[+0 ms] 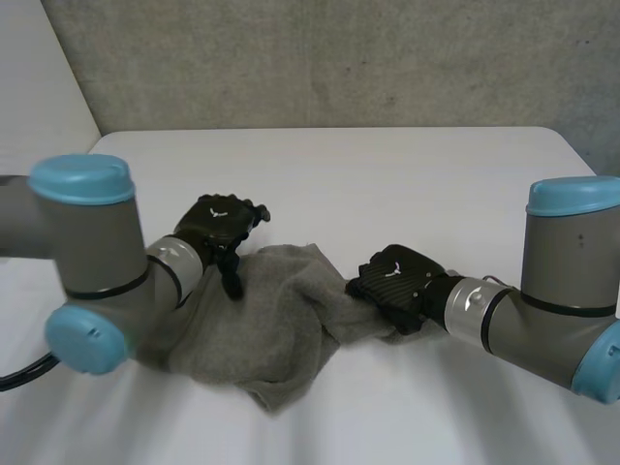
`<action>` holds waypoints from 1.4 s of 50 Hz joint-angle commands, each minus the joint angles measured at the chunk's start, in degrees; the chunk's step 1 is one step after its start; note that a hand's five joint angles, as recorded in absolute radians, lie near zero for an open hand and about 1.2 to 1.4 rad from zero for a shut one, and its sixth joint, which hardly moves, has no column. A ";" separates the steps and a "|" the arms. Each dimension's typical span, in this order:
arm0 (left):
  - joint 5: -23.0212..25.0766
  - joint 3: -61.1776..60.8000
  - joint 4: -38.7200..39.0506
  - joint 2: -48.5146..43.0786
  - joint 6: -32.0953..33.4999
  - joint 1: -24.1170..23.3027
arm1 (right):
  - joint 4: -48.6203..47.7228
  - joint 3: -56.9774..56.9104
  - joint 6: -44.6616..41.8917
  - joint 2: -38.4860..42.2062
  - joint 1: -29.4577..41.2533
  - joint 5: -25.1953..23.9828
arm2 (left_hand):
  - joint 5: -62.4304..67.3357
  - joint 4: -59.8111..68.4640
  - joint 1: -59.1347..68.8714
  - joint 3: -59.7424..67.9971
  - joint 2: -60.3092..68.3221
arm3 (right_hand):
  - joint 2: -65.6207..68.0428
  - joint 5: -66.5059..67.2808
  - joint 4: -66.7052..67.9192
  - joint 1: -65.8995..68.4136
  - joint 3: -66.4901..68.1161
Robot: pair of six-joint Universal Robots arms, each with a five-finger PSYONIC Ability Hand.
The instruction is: Fold the towel.
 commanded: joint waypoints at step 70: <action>-8.23 -13.57 21.49 2.87 6.81 0.49 | -5.55 -7.62 0.97 4.93 0.44 3.99 | 48.98 59.53 59.67 59.19 59.31 | 6.44 2.47 3.40 22.57 2.83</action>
